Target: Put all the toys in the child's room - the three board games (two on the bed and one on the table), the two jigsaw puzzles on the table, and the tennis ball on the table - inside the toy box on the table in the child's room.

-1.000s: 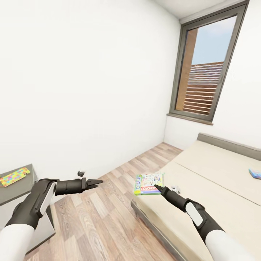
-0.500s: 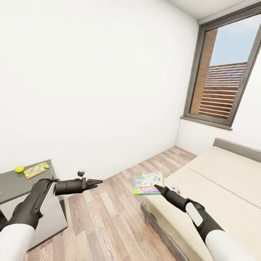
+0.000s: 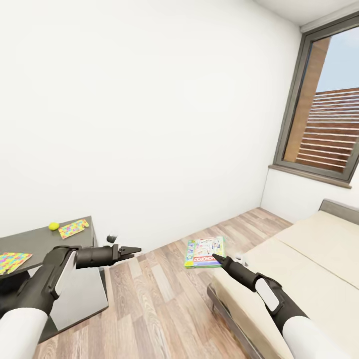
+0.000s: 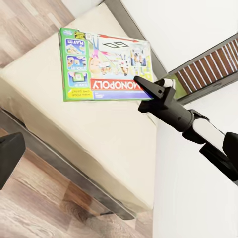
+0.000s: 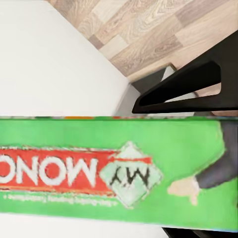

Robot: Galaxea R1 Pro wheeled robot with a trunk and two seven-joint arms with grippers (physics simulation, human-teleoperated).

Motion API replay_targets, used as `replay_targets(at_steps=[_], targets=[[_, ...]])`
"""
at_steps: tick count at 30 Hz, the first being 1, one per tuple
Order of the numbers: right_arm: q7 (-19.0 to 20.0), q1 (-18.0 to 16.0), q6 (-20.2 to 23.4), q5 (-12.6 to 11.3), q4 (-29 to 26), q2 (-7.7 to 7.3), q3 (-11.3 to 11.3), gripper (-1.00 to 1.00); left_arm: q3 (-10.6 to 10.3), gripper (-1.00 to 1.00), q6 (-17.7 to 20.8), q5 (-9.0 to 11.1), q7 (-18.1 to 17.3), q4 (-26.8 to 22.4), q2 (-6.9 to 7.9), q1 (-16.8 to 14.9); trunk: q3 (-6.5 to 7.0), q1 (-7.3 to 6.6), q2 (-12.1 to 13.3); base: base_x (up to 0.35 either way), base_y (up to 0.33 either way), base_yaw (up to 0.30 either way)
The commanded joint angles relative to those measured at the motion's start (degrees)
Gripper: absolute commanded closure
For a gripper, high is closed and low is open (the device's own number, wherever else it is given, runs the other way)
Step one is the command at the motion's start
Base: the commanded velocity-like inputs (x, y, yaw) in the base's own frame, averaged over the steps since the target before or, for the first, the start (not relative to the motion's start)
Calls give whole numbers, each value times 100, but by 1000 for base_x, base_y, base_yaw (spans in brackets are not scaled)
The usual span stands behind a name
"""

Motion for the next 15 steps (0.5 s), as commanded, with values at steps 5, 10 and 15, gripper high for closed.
replay_targets(at_steps=[5,10,15], targets=[[21,-1,55,-52,-5,7,-20,100,2,-100,34,1,-10,3,0,-3,5,4,-3,280,0,58],[11,-1,55,-52,-5,11,-11,100,1,-100,36,7,-10,3,5,-3,-6,4,-3,322,0,30],[-12,-1,55,-51,-5,14,7,100,1,-100,36,9,-13,3,0,-3,-42,4,-3,268,0,131]])
